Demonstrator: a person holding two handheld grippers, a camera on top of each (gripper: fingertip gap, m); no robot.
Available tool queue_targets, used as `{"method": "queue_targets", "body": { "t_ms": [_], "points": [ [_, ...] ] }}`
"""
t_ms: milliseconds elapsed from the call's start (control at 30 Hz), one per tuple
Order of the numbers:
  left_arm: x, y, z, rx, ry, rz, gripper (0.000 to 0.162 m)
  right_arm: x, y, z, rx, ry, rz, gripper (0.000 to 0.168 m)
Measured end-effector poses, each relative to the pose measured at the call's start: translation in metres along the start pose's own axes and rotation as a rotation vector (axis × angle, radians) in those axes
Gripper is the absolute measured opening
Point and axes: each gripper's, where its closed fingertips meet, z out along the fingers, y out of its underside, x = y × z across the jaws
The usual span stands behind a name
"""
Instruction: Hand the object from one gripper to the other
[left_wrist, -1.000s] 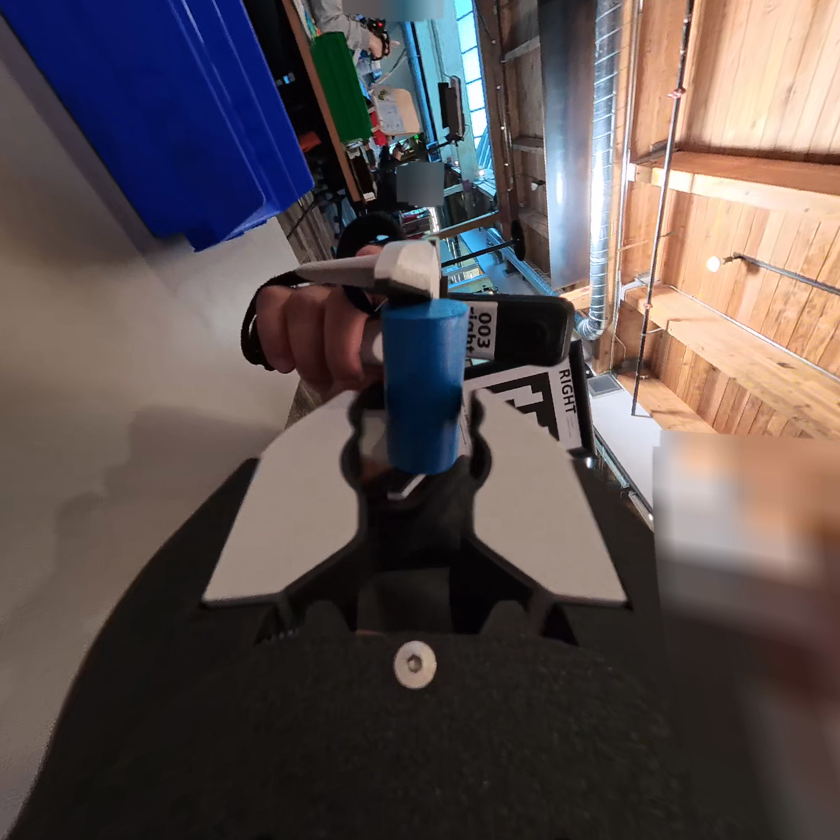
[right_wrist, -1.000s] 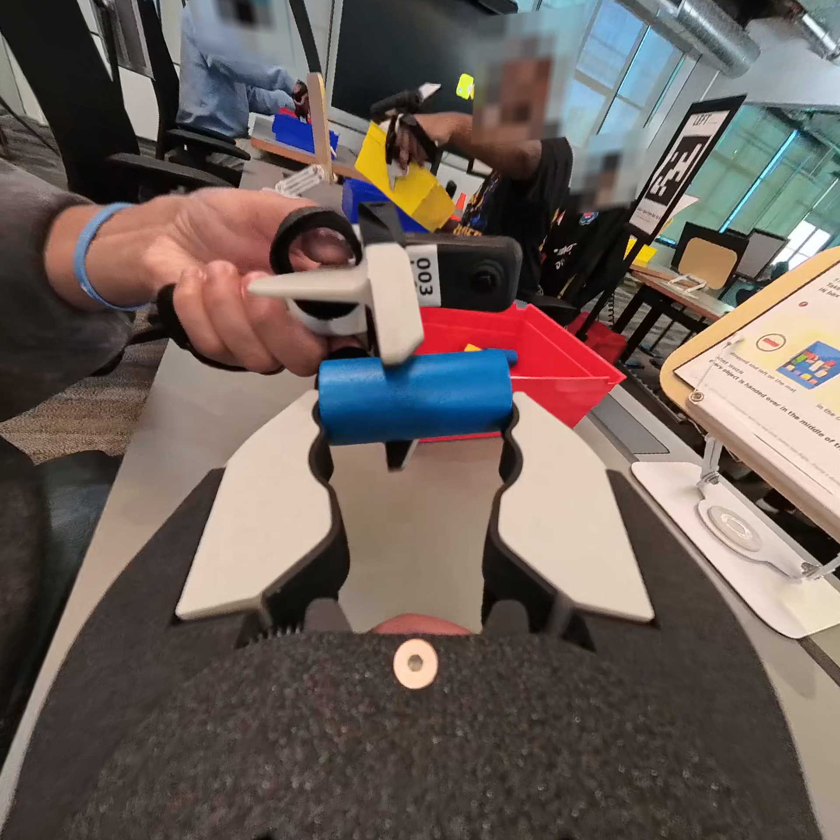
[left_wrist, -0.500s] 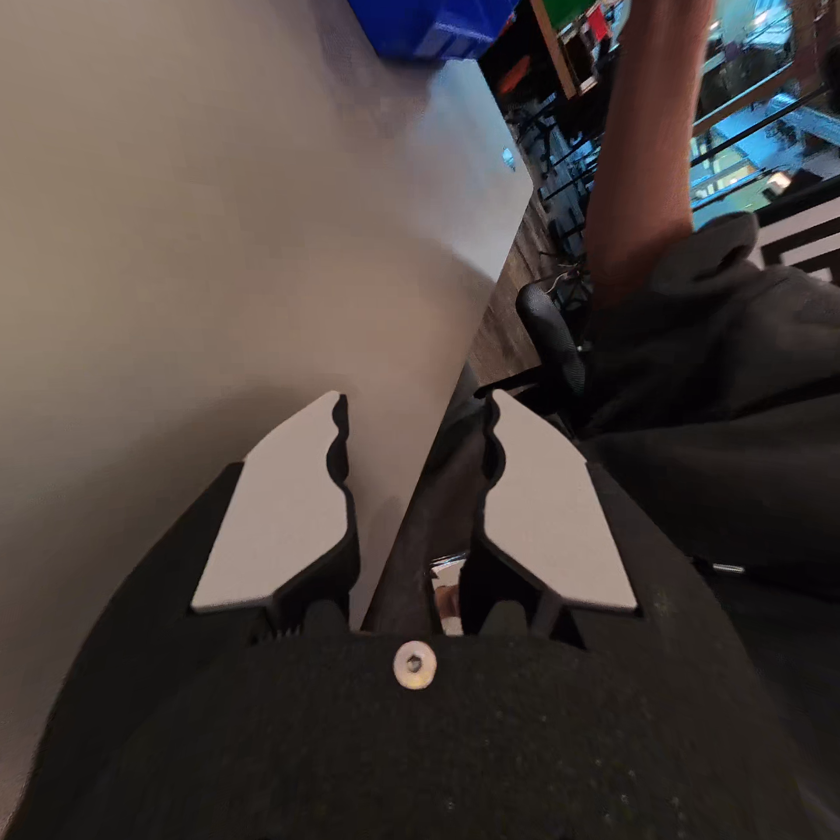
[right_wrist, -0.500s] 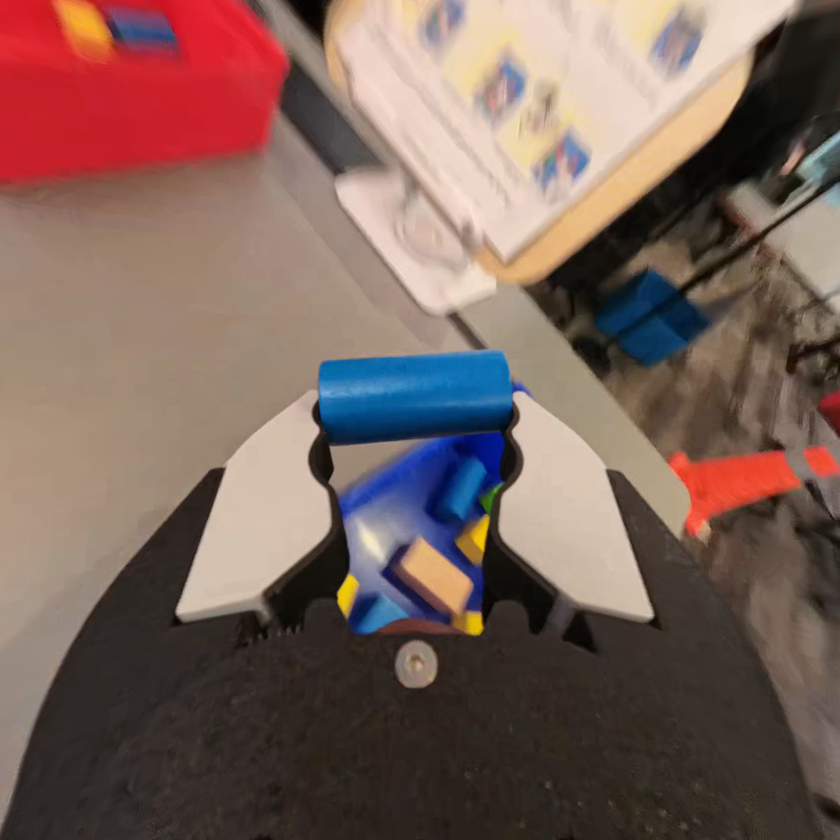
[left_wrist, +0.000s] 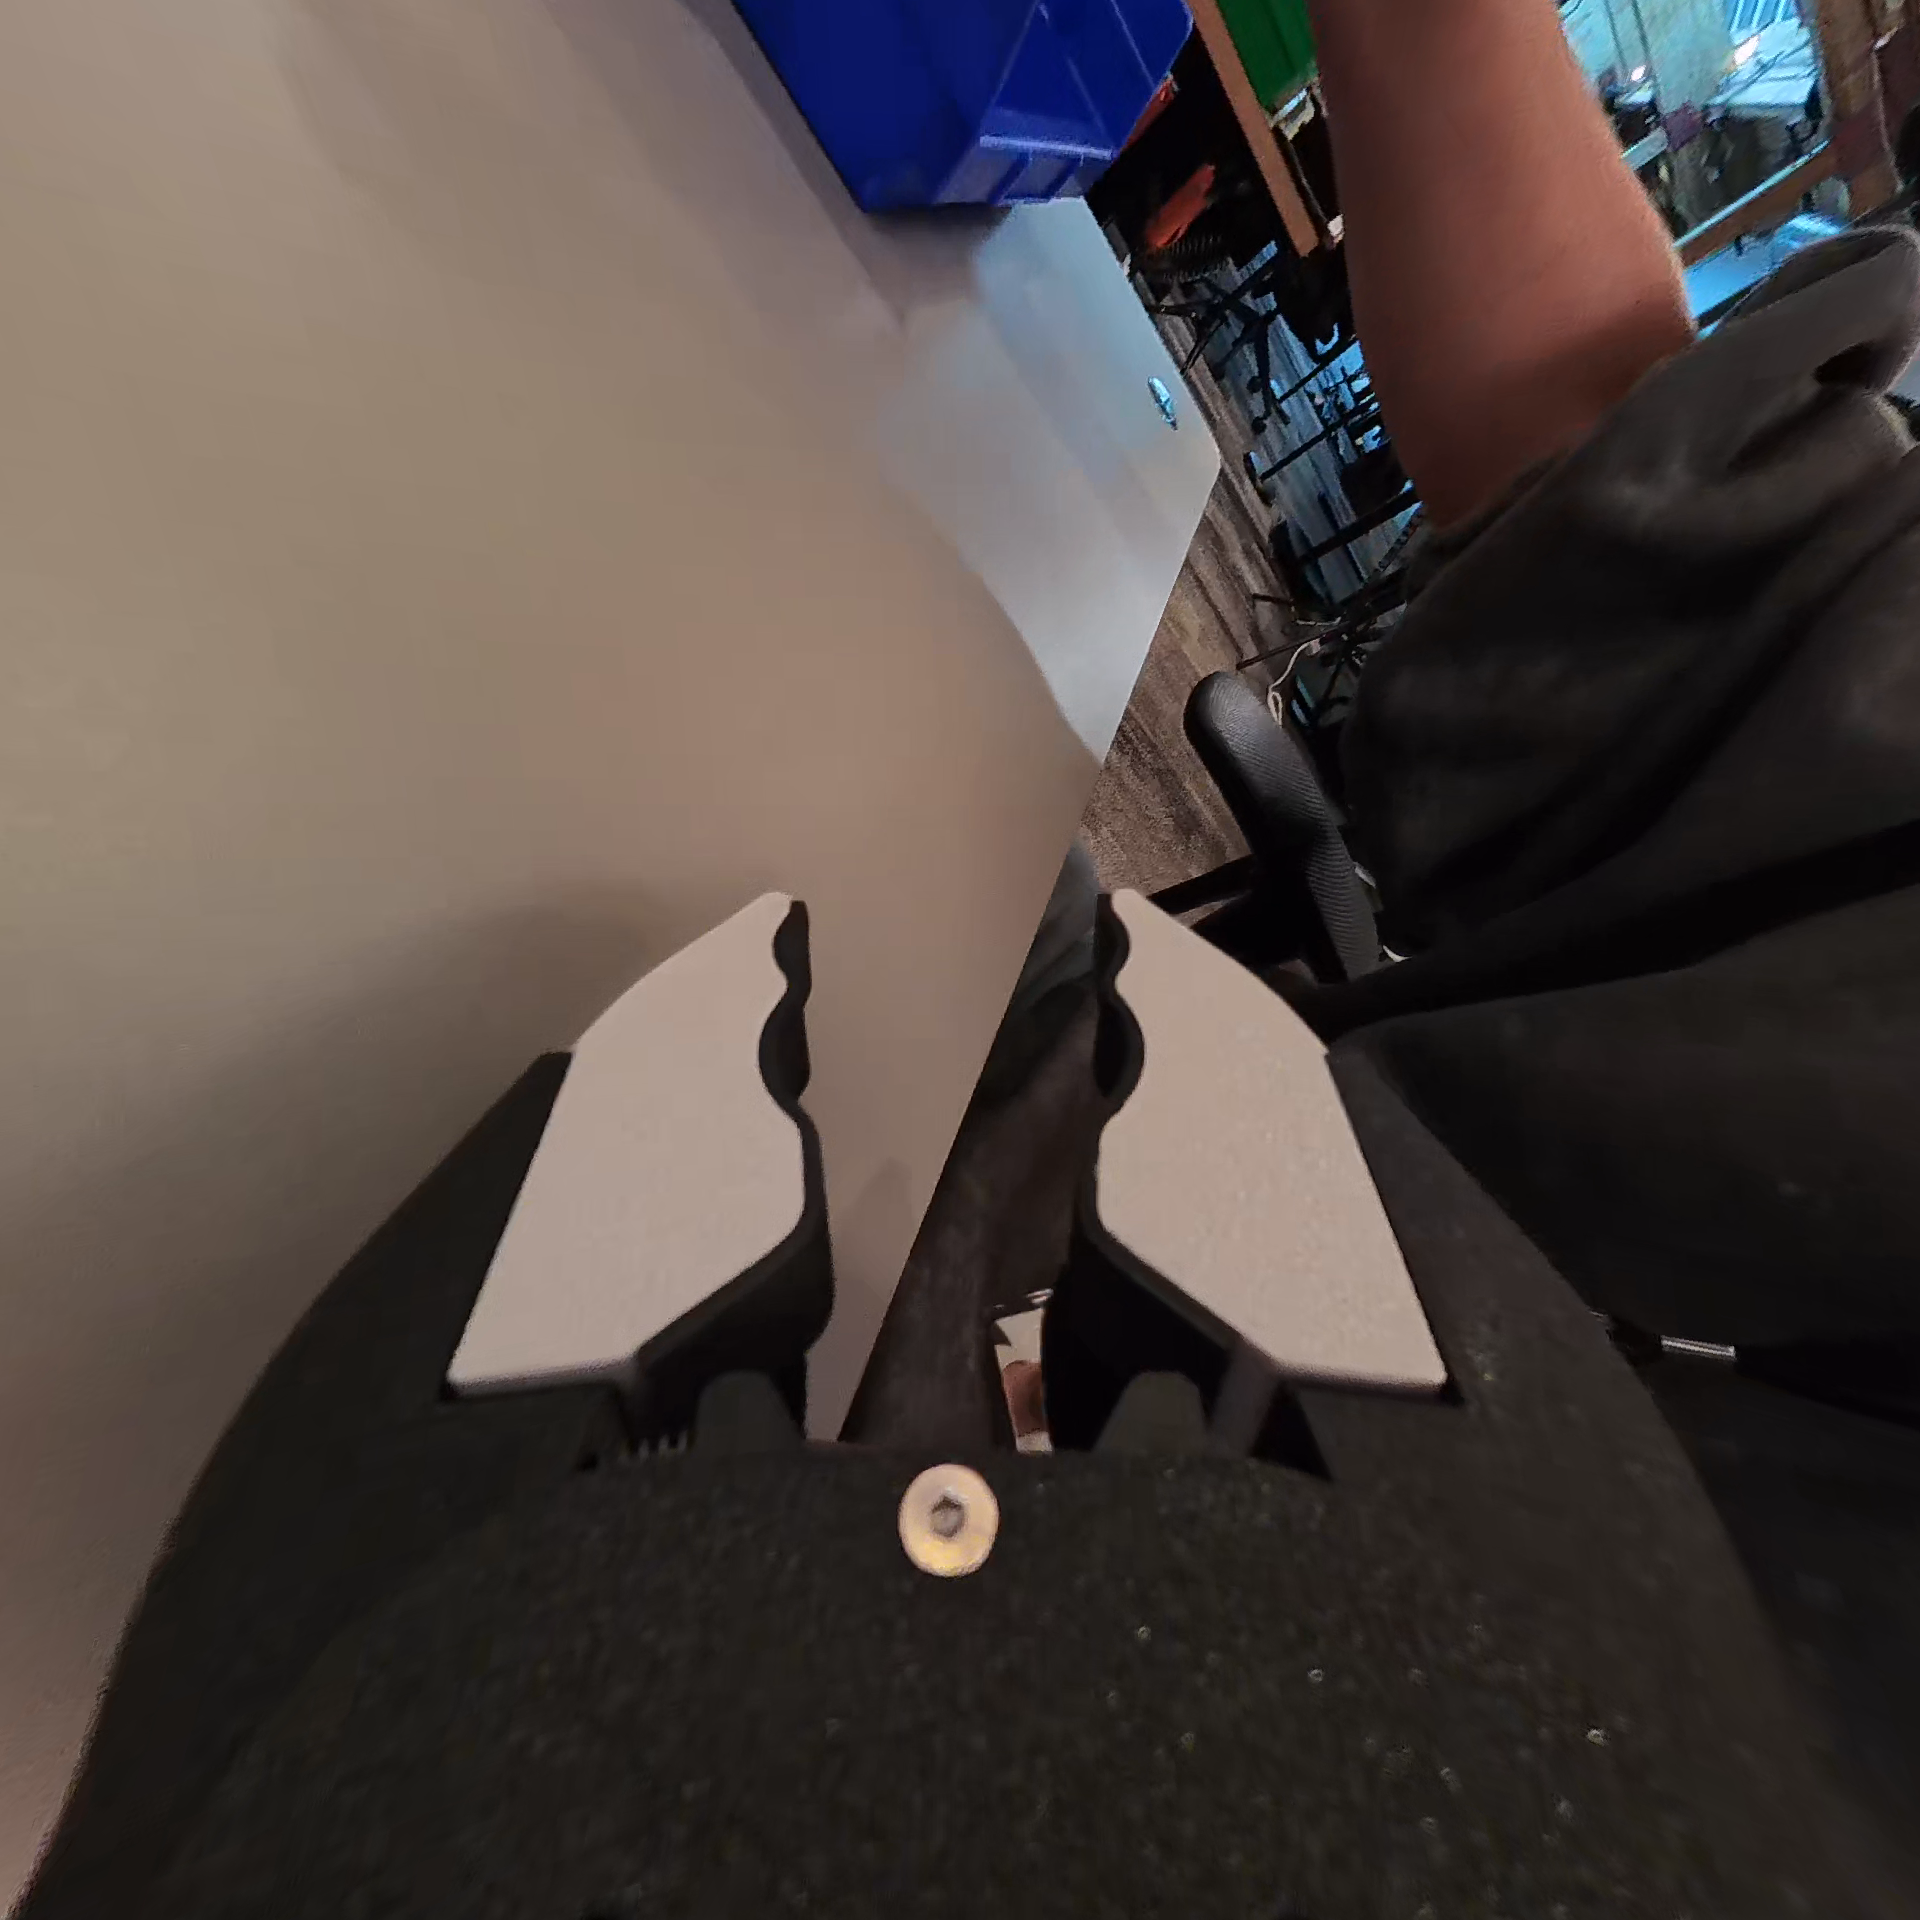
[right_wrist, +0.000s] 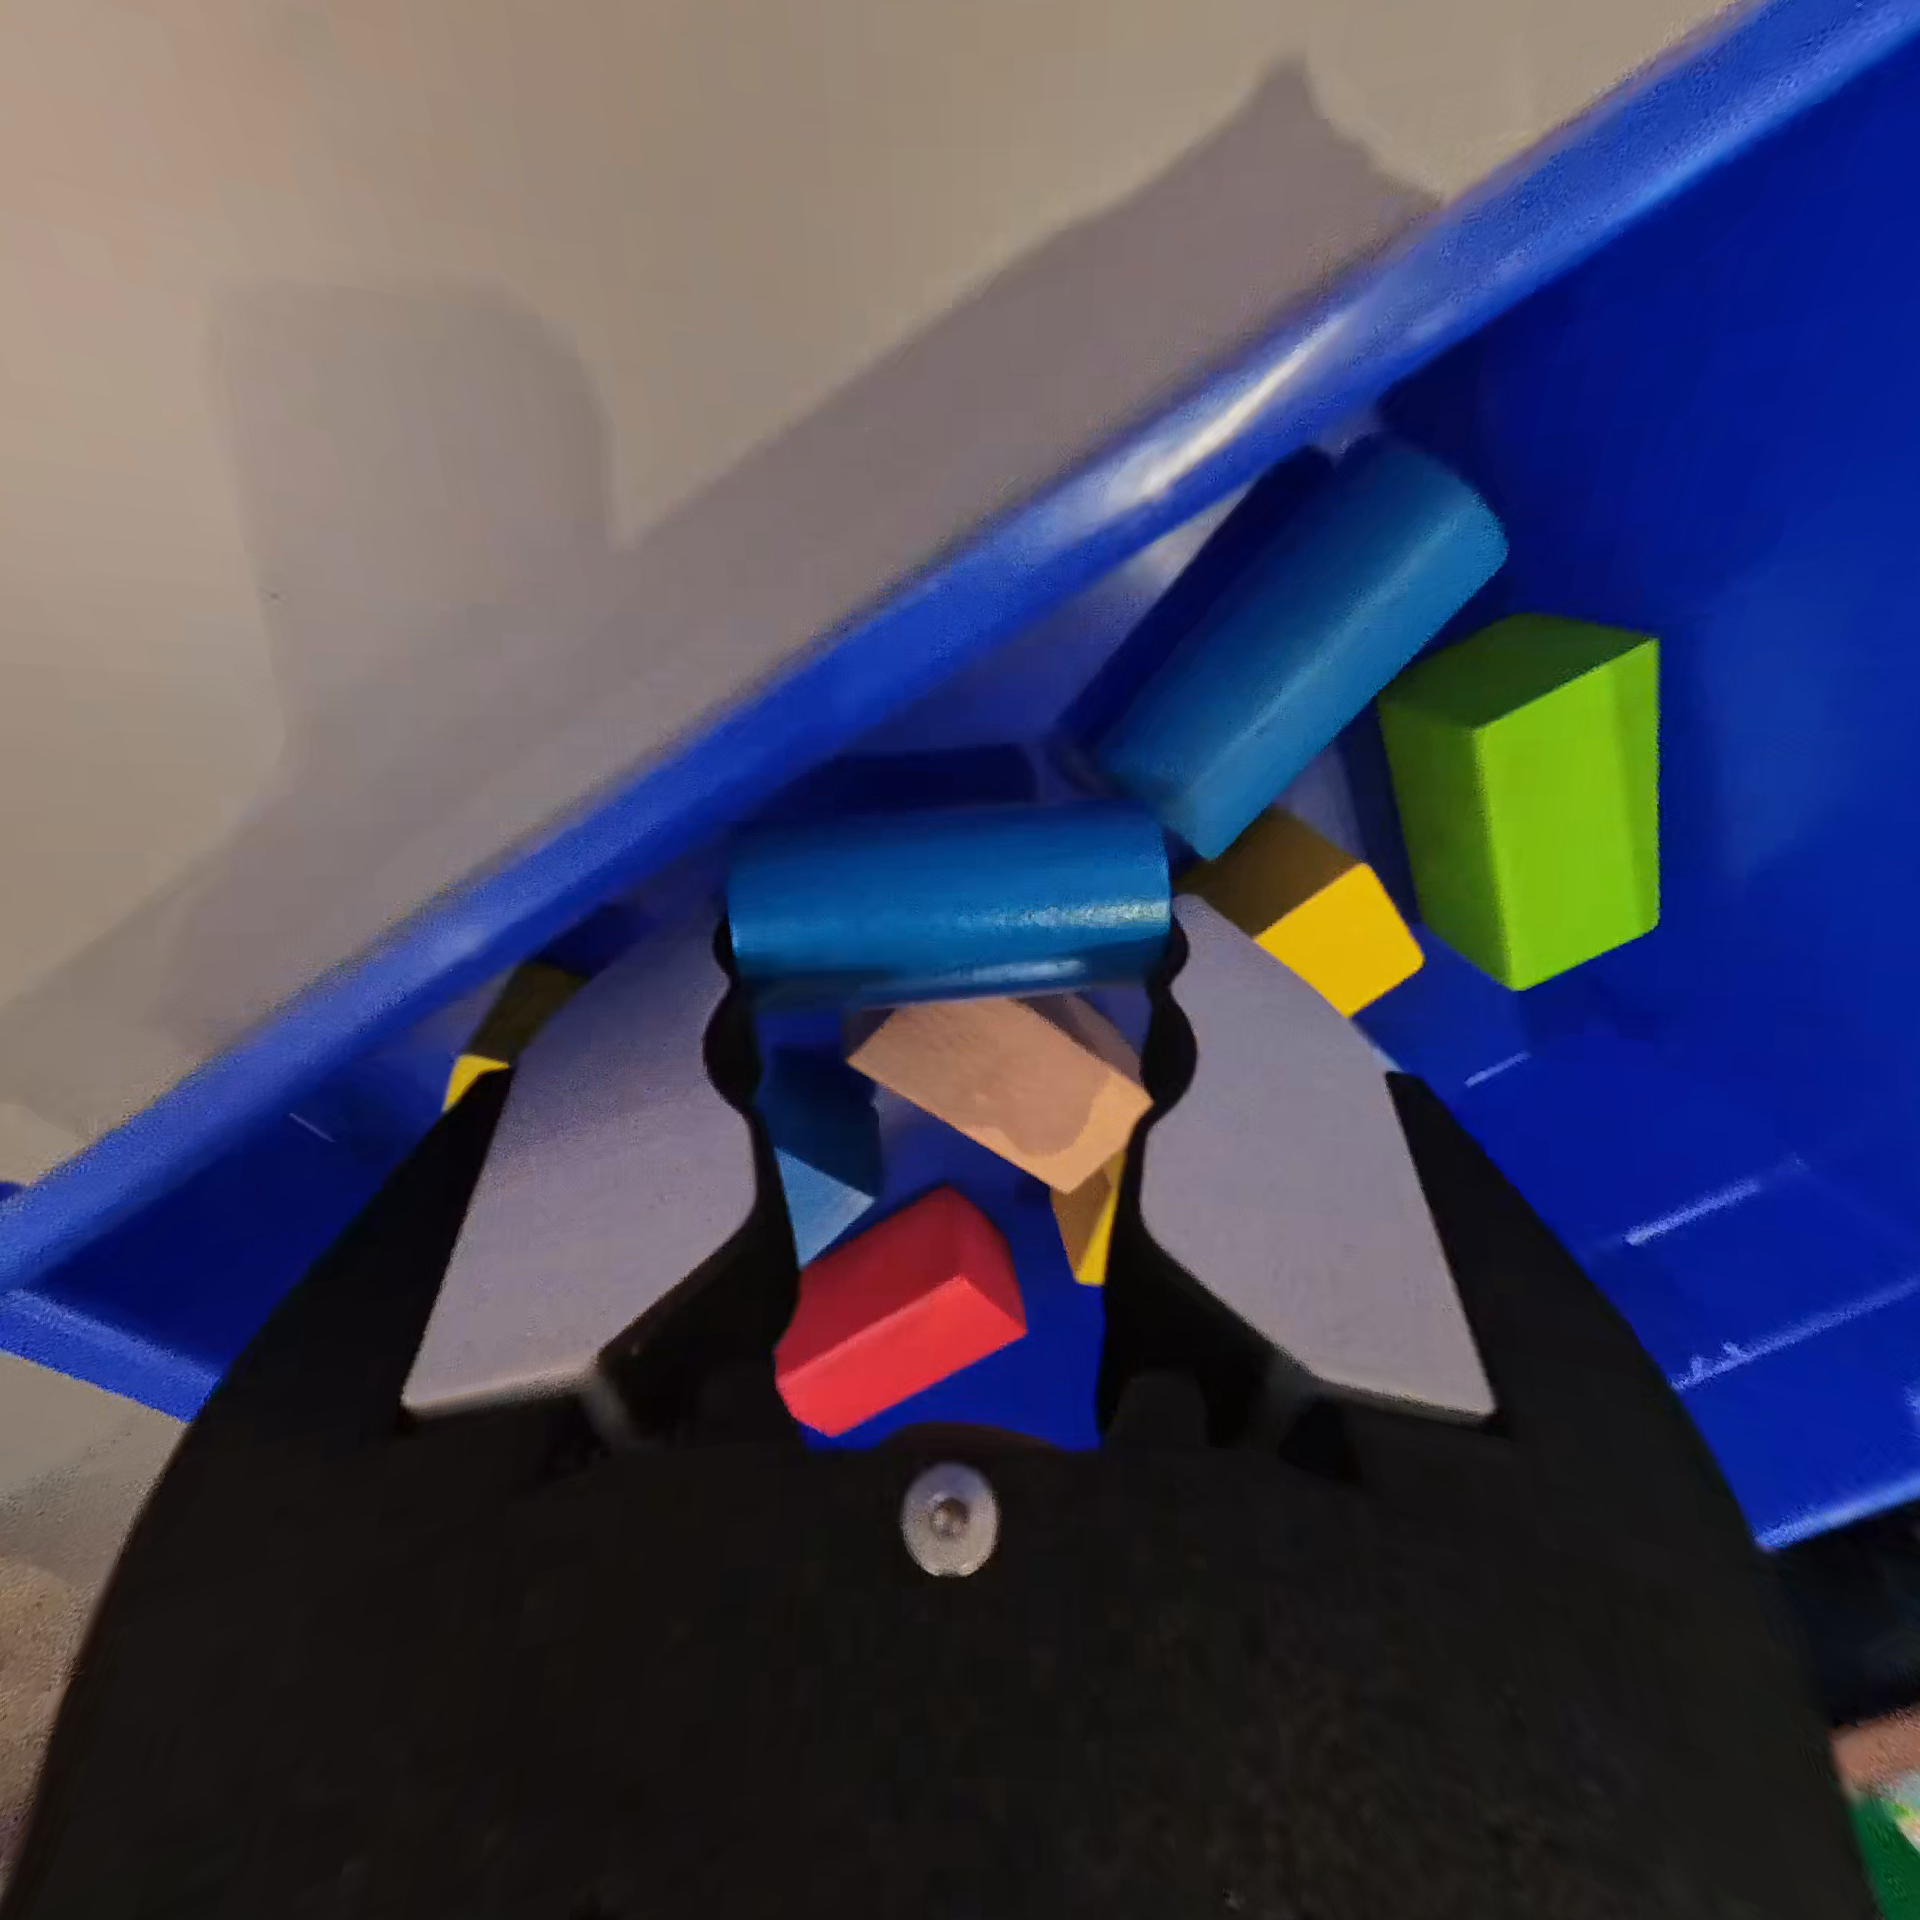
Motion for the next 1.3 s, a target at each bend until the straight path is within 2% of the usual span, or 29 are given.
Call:
{"method": "queue_targets", "body": {
  "t_ms": [167, 333, 400, 500, 567, 633, 700, 800, 867, 967, 1067, 1133, 1200, 1300],
  "points": [
    [0.003, -0.002, 0.0, 0.008, -0.003, 0.023, 0.052, -0.01, 0.011, 0.015, -0.096, -0.06, 0.019, 0.073],
    [0.0, -0.001, 0.0, -0.002, -0.046, 0.056, 0.052, -0.016, 0.003, 0.005, 0.038, -0.124, 0.051, 0.075],
    [0.0, -0.001, -0.001, 0.002, -0.049, 0.07, 0.052, -0.005, 0.0, -0.028, 0.174, -0.049, 0.108, 0.08],
    [0.005, -0.004, -0.003, 0.028, -0.04, 0.119, 0.056, 0.001, -0.002, -0.11, 0.53, 0.116, 0.203, 0.08],
    [0.008, -0.014, -0.008, 0.083, -0.063, 0.16, 0.056, -0.026, 0.0, -0.163, 0.814, 0.144, 0.245, 0.071],
    [0.011, -0.02, -0.013, 0.117, -0.081, 0.21, 0.056, -0.07, 0.009, -0.19, 1.037, 0.132, 0.29, 0.071],
    [0.007, -0.023, -0.018, 0.134, -0.128, 0.244, 0.055, -0.123, 0.02, -0.186, 1.142, 0.083, 0.328, 0.07],
    [-0.006, -0.029, -0.028, 0.137, -0.225, 0.253, 0.054, -0.199, 0.029, -0.151, 1.22, -0.005, 0.391, 0.07],
    [-0.02, -0.034, -0.04, 0.134, -0.316, 0.248, 0.053, -0.233, 0.033, -0.128, 1.238, 0.006, 0.393, 0.071],
    [-0.043, -0.056, -0.074, 0.106, -0.506, 0.298, 0.05, -0.253, 0.035, -0.117, 1.139, 0.184, 0.223, 0.073],
    [-0.07, -0.093, -0.115, 0.038, -0.689, 0.285, 0.051, -0.263, 0.028, -0.13, 1.215, 0.32, 0.131, 0.069],
    [-0.097, -0.121, -0.138, -0.018, -0.825, 0.269, 0.053, -0.27, 0.022, -0.127, 1.206, 0.324, 0.105, 0.066],
    [-0.128, -0.135, -0.145, -0.132, -0.904, 0.228, 0.056, -0.275, 0.019, -0.12, 1.186, 0.28, 0.099, 0.067],
    [-0.184, -0.137, -0.148, -0.335, -1.012, 0.131, 0.06, -0.284, 0.018, -0.114, 1.191, 0.089, 0.136, 0.064]
  ]
}}
